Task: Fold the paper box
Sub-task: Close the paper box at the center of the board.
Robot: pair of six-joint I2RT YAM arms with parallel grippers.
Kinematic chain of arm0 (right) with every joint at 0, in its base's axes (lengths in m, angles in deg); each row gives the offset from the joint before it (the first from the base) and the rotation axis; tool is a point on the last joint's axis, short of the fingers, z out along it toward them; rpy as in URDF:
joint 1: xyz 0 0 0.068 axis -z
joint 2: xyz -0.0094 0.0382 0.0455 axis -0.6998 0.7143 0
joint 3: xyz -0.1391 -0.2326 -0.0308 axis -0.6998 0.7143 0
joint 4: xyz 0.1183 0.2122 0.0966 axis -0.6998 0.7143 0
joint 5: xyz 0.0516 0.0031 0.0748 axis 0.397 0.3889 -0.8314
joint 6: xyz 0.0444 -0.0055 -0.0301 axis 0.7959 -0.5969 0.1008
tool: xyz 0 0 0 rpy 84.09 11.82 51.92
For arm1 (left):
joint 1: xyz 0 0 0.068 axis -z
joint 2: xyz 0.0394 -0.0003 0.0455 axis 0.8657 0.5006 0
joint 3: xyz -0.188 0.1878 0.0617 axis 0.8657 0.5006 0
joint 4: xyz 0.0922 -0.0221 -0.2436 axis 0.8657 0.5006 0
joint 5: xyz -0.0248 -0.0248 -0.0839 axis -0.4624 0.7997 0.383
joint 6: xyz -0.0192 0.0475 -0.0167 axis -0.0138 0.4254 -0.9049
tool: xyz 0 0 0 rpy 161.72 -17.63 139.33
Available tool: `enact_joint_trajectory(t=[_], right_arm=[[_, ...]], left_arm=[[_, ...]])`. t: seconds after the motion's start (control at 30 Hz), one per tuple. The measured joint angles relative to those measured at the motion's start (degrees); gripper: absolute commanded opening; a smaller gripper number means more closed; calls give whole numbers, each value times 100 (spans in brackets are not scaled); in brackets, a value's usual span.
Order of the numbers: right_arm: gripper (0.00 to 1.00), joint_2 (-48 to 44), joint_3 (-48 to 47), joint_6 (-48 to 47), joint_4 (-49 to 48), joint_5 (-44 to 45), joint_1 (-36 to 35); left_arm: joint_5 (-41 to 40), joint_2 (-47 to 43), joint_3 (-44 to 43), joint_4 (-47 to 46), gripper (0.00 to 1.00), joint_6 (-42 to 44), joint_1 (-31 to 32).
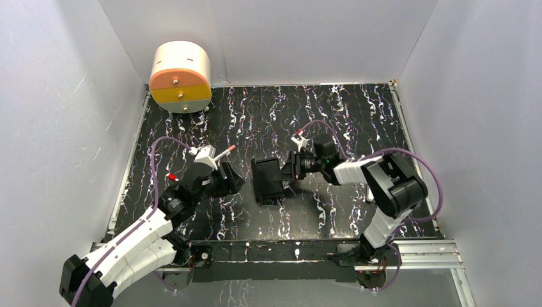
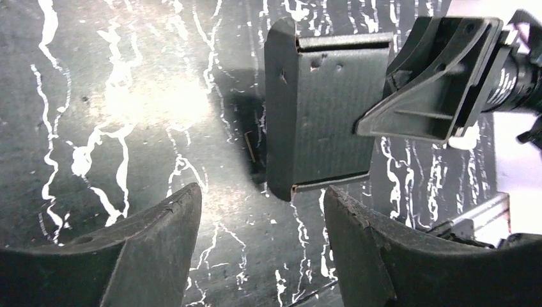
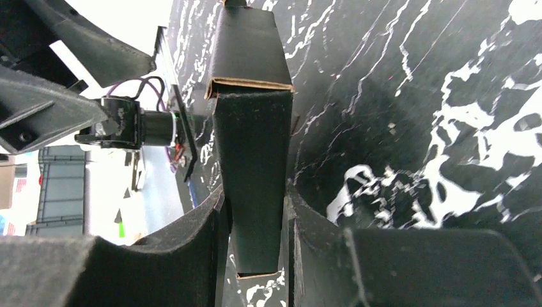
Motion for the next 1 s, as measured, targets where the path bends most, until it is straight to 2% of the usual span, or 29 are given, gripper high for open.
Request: enact_joint_trajectory(t=[0.1,0.3,0.43,0.53,0.67,0.83,1.0], right_arm=[[0,457,-656,-544,811,-323,76],[33,1220,-1915,-1720,2736,-723,138],[56,1438,-2612,-2350,3845,-621,133],[67,1456,-2914,-2811,4450,0,146],[75,1353,-3058,-3080,4966,704,144],[89,590,-3016,-3206,5381,1856,-57],[89,-439,-2708,-3056,5348,2931,-761]], left_arm=[[-197,-17,0,236,68,-42,-4],[-238,197,0,236,68,-142,-4],[-247,402,11,192,68,-146,-7],[-297,407,13,160,68,-144,-7],[-339,433,13,85,68,-138,-11],[-422,658,9,66,69,-118,-26],[-452,975,-76,-61,69,-98,-107]])
